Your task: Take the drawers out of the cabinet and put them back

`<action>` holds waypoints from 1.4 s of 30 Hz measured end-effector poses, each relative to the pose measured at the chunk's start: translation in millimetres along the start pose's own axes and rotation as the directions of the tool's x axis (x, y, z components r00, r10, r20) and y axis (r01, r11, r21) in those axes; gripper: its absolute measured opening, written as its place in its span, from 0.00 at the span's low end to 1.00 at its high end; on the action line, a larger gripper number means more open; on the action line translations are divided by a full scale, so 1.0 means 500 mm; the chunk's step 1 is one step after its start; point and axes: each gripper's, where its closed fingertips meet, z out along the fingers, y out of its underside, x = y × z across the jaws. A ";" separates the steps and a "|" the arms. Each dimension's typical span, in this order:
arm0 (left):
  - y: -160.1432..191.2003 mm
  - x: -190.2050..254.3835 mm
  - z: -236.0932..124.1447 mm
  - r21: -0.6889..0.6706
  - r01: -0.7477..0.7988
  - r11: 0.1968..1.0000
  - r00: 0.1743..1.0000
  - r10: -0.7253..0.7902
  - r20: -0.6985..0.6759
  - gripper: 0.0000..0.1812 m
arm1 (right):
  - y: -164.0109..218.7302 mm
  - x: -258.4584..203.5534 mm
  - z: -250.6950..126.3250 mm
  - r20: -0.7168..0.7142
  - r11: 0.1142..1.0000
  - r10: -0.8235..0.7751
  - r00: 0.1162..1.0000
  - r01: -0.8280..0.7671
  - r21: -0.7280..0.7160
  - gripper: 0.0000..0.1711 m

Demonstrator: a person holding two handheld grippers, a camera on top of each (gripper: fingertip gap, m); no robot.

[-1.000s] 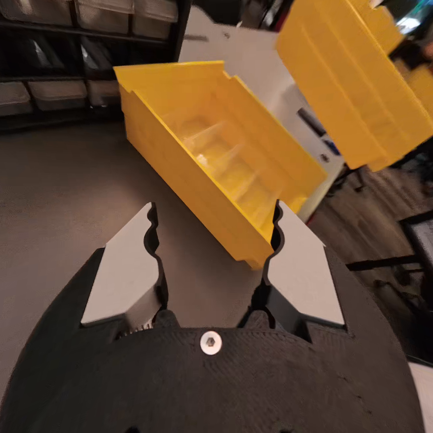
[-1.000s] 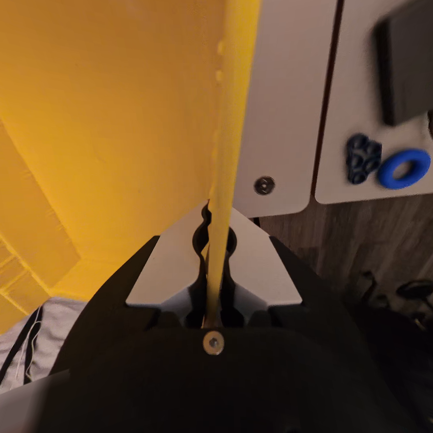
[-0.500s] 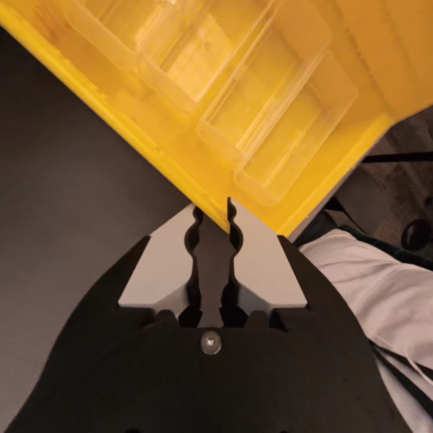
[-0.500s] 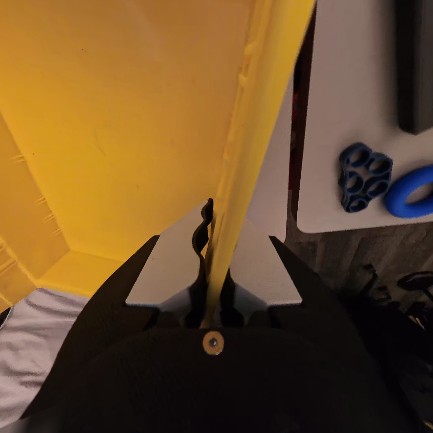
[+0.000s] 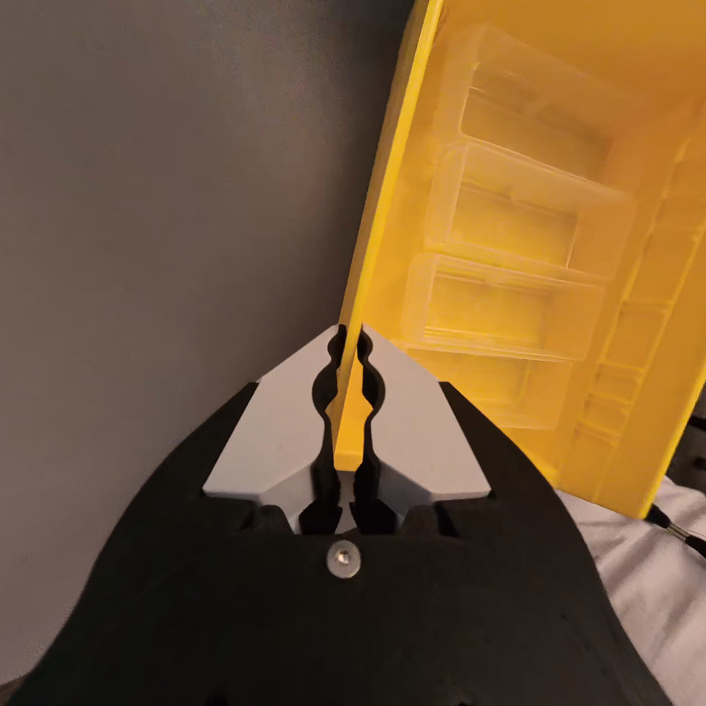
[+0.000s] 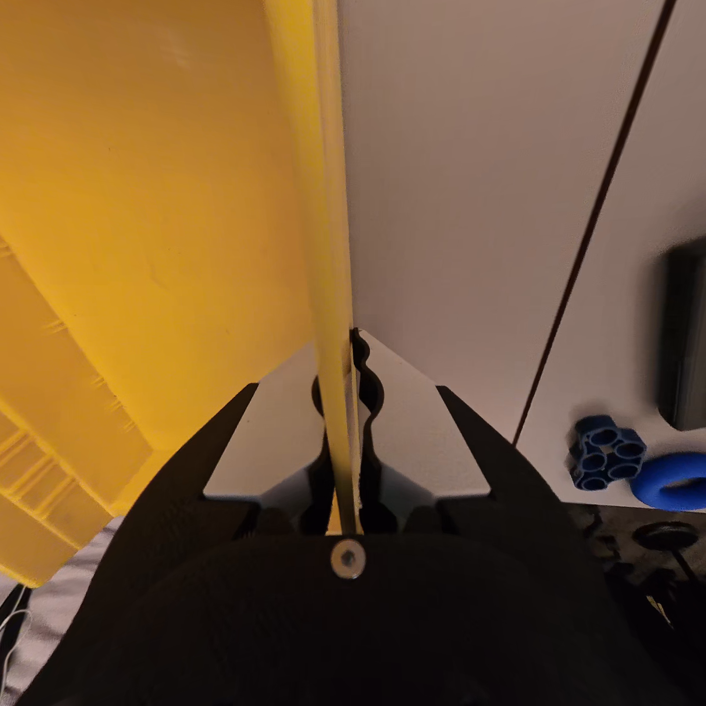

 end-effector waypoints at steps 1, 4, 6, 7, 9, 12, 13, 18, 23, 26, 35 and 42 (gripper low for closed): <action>0.004 -0.031 -0.010 0.007 0.034 0.999 0.999 -0.034 0.009 0.02 | -0.012 -0.007 0.000 -0.007 1.000 -0.010 1.000 0.010 -0.001 0.01; 0.012 -0.127 -0.038 0.030 0.101 0.994 0.992 -0.103 0.072 0.02 | -0.042 -0.028 0.001 -0.009 1.000 -0.020 1.000 0.020 0.000 0.01; 0.015 -0.190 -0.055 0.046 0.153 0.987 0.982 -0.157 0.107 0.01 | -0.054 -0.034 0.002 -0.015 1.000 -0.023 1.000 0.023 0.000 0.01; 0.013 -0.220 -0.063 0.057 0.183 0.981 0.975 -0.189 0.117 0.01 | -0.058 -0.034 0.001 -0.018 1.000 -0.021 1.000 0.021 0.004 0.01; 0.005 -0.276 -0.075 0.082 0.233 0.969 0.961 -0.242 0.134 0.01 | -0.065 -0.032 0.001 -0.018 1.000 -0.017 1.000 0.018 0.019 0.01; -0.014 -0.342 -0.085 0.117 0.263 0.958 0.943 -0.281 0.177 0.01 | -0.061 -0.028 0.000 -0.035 0.999 -0.022 0.999 0.023 0.026 0.01; -0.022 -0.356 -0.086 0.129 0.255 0.958 0.943 -0.276 0.187 0.01 | -0.059 -0.026 0.000 -0.054 0.999 -0.037 0.998 0.038 0.025 0.00; -0.044 -0.371 -0.081 0.159 0.263 0.952 0.948 -0.286 0.141 0.01 | -0.052 -0.026 -0.001 -0.064 0.999 -0.030 0.997 0.032 0.033 0.00; -0.055 -0.391 -0.083 0.220 0.291 0.931 0.935 -0.325 0.140 0.01 | -0.065 -0.017 -0.002 -0.058 0.999 0.001 0.998 0.001 0.033 0.00; -0.058 -0.404 -0.086 0.244 0.311 0.919 0.927 -0.349 0.134 0.01 | -0.081 -0.007 -0.003 -0.061 0.999 0.026 0.998 -0.023 0.040 0.01; -0.059 -0.437 -0.095 0.299 0.345 0.890 0.908 -0.397 0.133 0.02 | -0.100 0.009 -0.007 -0.055 0.998 0.049 0.997 -0.046 0.053 0.01; -0.060 -0.437 -0.095 0.320 0.339 0.885 0.913 -0.391 0.117 0.02 | -0.105 0.015 -0.011 -0.102 0.997 0.007 0.995 0.001 0.079 0.04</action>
